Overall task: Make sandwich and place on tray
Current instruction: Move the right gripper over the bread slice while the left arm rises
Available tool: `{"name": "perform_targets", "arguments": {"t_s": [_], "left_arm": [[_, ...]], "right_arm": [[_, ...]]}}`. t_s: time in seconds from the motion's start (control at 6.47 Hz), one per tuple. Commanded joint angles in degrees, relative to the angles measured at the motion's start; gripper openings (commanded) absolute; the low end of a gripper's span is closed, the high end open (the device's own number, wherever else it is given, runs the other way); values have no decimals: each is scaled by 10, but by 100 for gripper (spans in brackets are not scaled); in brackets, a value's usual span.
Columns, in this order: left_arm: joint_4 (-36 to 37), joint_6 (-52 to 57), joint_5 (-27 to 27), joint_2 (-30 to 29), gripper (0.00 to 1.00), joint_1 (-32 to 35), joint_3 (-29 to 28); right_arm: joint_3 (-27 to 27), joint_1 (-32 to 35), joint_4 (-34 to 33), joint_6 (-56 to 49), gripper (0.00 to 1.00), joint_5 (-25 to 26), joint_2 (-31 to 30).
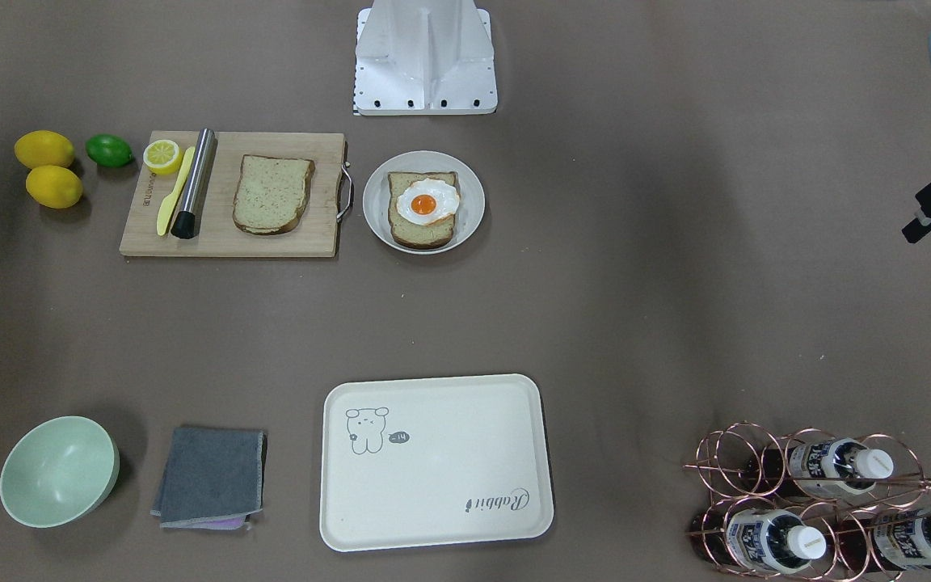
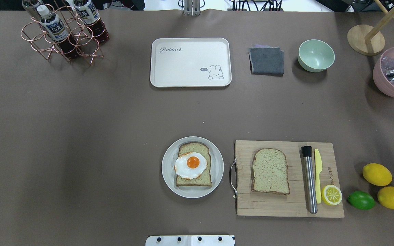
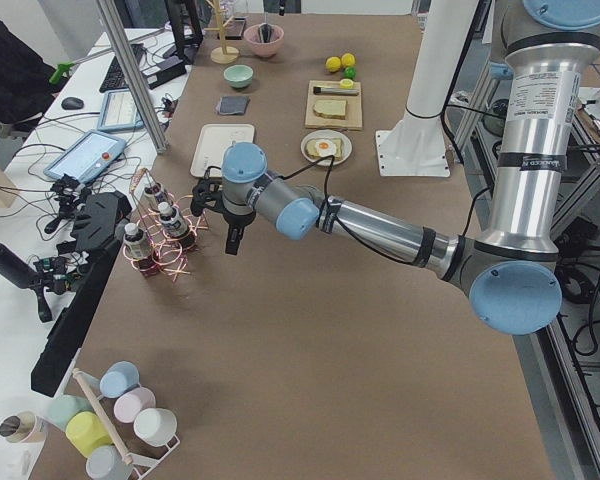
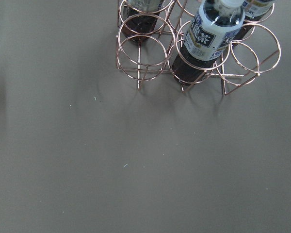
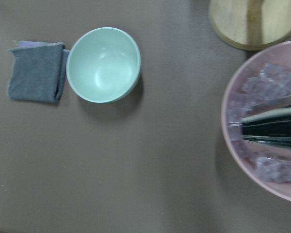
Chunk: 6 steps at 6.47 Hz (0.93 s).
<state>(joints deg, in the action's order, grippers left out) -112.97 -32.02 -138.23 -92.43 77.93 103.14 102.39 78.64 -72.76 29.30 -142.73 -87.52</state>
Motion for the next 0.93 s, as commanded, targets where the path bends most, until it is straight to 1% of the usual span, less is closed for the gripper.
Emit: {"name": "perform_targets", "arguments": {"t_s": [0.0, 0.15, 0.31, 0.46, 0.62, 0.77], "left_arm": [[-61, -66, 0, 18, 98, -8, 4], [-66, -88, 3, 4, 98, -44, 4], [-81, -131, 8, -23, 98, -78, 1], [-97, -174, 15, -39, 98, -104, 2], [-135, -220, 63, -45, 98, -148, 3], [-136, -251, 99, -72, 98, -192, 0]], "right_arm": [[2, -107, 131, 175, 100, 17, 34], [17, -159, 162, 253, 100, 40, 55], [37, -209, 171, 293, 100, 107, 55], [40, -230, 172, 298, 100, 122, 56], [47, -252, 172, 301, 100, 144, 57], [48, -270, 171, 344, 99, 161, 58]]}}
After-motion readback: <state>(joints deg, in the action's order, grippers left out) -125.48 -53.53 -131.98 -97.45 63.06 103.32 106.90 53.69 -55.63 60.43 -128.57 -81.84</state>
